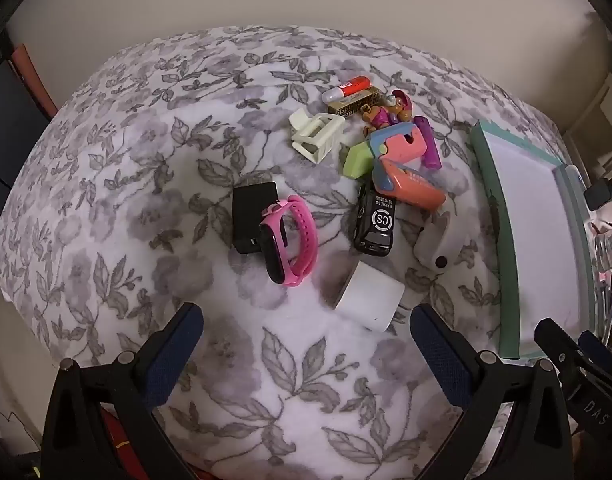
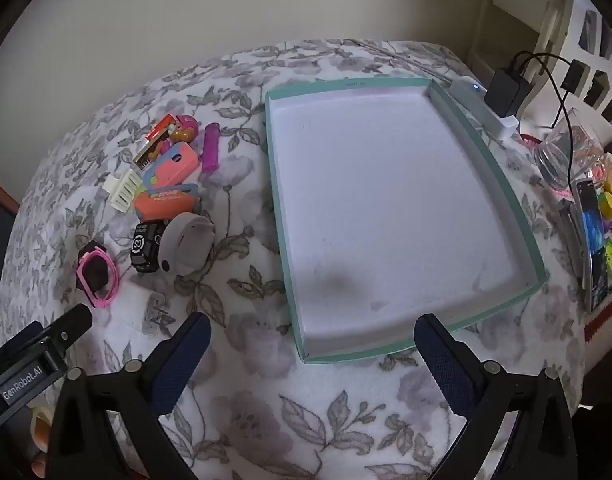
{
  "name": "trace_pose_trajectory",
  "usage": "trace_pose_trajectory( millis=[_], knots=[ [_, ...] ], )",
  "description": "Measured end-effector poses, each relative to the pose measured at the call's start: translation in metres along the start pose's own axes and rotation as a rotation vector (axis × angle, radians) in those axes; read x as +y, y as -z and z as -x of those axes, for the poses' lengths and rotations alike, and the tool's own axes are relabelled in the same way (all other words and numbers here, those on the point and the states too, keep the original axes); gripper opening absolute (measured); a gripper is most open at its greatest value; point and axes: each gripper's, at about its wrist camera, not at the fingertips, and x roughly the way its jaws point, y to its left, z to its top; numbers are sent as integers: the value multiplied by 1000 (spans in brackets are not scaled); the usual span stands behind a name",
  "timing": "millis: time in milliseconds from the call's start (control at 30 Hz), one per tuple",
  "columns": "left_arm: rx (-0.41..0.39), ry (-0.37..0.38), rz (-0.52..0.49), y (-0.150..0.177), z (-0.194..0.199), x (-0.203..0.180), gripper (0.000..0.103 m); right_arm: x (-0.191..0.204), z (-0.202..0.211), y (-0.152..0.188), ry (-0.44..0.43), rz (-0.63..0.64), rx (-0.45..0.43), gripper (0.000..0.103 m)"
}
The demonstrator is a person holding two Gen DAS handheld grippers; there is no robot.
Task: Organize rigid objects
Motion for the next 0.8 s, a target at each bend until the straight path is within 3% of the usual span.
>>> trace_pose_trajectory(
  millis=[800],
  knots=[
    [27, -17, -10, 1, -6, -2, 103, 3, 2, -2, 15, 9, -3, 103]
  ],
)
